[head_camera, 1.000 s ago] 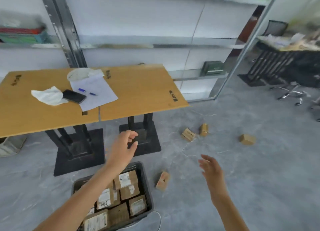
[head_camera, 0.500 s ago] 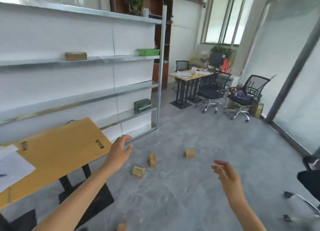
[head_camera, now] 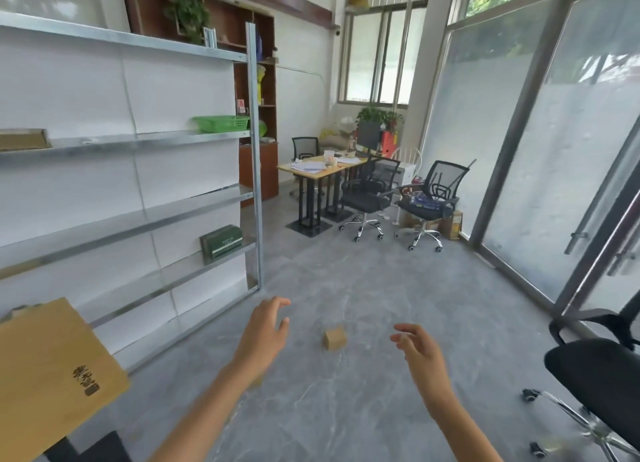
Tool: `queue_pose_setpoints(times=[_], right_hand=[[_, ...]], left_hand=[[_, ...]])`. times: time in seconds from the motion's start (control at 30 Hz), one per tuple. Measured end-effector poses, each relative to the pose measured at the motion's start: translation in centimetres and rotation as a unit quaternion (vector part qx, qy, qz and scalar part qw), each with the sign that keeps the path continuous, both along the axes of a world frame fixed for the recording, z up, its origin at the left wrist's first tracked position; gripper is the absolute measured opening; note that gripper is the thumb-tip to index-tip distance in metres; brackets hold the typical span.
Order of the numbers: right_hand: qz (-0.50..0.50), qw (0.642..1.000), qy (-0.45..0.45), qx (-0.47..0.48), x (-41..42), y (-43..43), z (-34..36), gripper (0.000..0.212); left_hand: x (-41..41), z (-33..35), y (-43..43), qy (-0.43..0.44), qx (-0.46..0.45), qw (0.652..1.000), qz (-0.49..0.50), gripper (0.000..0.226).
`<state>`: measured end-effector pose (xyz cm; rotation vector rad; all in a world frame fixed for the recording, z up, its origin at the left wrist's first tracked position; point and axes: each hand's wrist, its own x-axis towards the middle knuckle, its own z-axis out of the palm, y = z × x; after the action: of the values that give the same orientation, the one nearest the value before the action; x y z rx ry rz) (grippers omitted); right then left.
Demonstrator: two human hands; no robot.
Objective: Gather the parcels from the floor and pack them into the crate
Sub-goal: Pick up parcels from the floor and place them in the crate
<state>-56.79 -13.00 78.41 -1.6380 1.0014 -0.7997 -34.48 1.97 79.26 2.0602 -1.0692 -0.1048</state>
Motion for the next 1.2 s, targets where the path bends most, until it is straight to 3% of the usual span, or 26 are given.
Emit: queue_pose_setpoints(times=[0.33, 0.7, 0.97, 1.2], right_hand=[[-0.008, 1.000, 0.024, -0.014, 11.1, -16.7, 1.3, 0.022], [0.000, 0.998, 0.059, 0.014, 17.0, -37.9, -2.0, 0.023], [0.032, 0.994, 0.098, 0.030, 22.0, -48.9, -2.7, 0.022], [0.040, 0.989, 0.118, 0.081, 27.8, -55.7, -7.4, 0.019]], left_hand=[[11.6, 1.9, -18.6, -0.029, 0.006, 0.998, -0.056, 0.030], [18.7, -1.8, -37.9, 0.002, 0.025, 0.998, -0.058, 0.028], [23.3, -3.8, -46.9, 0.037, 0.071, 0.996, -0.039, 0.028], [30.0, -8.4, -54.0, 0.078, 0.113, 0.990, -0.031, 0.028]])
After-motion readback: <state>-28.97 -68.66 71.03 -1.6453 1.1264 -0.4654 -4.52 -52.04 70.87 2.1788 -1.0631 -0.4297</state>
